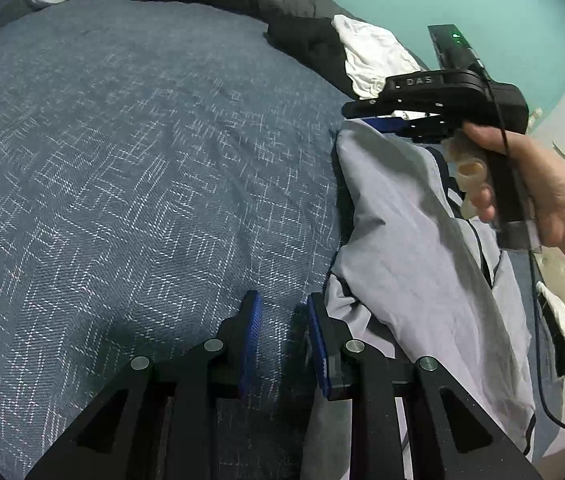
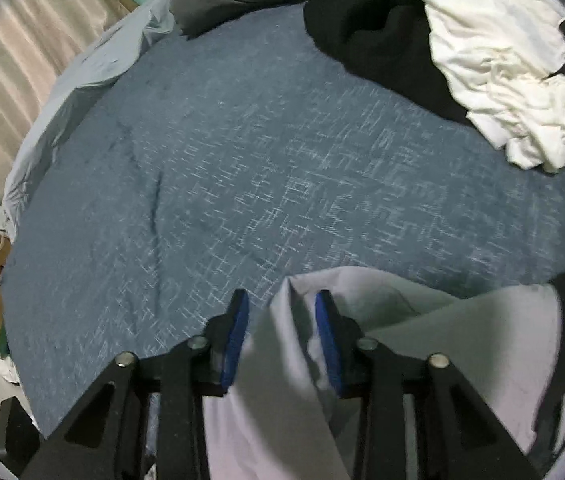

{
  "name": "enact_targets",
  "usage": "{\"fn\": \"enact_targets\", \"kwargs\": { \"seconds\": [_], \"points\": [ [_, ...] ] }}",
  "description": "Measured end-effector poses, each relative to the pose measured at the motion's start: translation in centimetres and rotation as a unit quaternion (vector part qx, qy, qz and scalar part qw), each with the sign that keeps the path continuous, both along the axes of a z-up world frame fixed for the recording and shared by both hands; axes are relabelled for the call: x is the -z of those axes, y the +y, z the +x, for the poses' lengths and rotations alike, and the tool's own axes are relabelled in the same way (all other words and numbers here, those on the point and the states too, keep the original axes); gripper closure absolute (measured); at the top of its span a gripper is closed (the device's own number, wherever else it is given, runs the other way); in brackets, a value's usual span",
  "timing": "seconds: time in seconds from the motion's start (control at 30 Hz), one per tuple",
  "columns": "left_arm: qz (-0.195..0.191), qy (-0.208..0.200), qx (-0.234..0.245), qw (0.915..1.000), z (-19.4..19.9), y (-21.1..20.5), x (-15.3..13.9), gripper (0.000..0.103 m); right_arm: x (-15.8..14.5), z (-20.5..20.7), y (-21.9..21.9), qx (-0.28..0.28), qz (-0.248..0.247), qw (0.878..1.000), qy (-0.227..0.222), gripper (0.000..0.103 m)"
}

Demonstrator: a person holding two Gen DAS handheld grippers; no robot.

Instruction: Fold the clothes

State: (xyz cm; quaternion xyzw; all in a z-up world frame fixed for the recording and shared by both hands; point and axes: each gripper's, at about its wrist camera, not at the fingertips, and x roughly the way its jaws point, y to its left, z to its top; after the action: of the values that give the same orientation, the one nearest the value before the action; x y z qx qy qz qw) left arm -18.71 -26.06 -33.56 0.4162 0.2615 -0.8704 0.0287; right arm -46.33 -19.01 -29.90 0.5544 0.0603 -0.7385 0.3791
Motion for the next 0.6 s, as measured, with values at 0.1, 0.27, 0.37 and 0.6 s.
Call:
{"fn": "enact_targets", "kwargs": {
  "seconds": [0.1,0.27,0.37,0.6],
  "points": [
    [0.002,0.000,-0.001,1.0000,0.0,-0.1,0.1,0.078,-0.1,0.0,0.8,0.011,-0.015,1.000,0.000,0.100],
    [-0.003,0.000,-0.001,1.0000,0.0,0.1,0.1,0.078,-0.9,0.0,4.3,0.066,-0.036,0.997,0.011,0.101],
    [-0.002,0.000,-0.004,1.0000,0.1,0.1,0.1,0.077,-0.3,0.3,6.0,0.081,-0.041,0.996,0.004,0.101],
    [0.002,0.010,0.004,0.9999,-0.4,0.6,-0.3,0.077,0.2,0.7,6.6,0.089,-0.042,0.995,0.013,0.101]
  ]
}}
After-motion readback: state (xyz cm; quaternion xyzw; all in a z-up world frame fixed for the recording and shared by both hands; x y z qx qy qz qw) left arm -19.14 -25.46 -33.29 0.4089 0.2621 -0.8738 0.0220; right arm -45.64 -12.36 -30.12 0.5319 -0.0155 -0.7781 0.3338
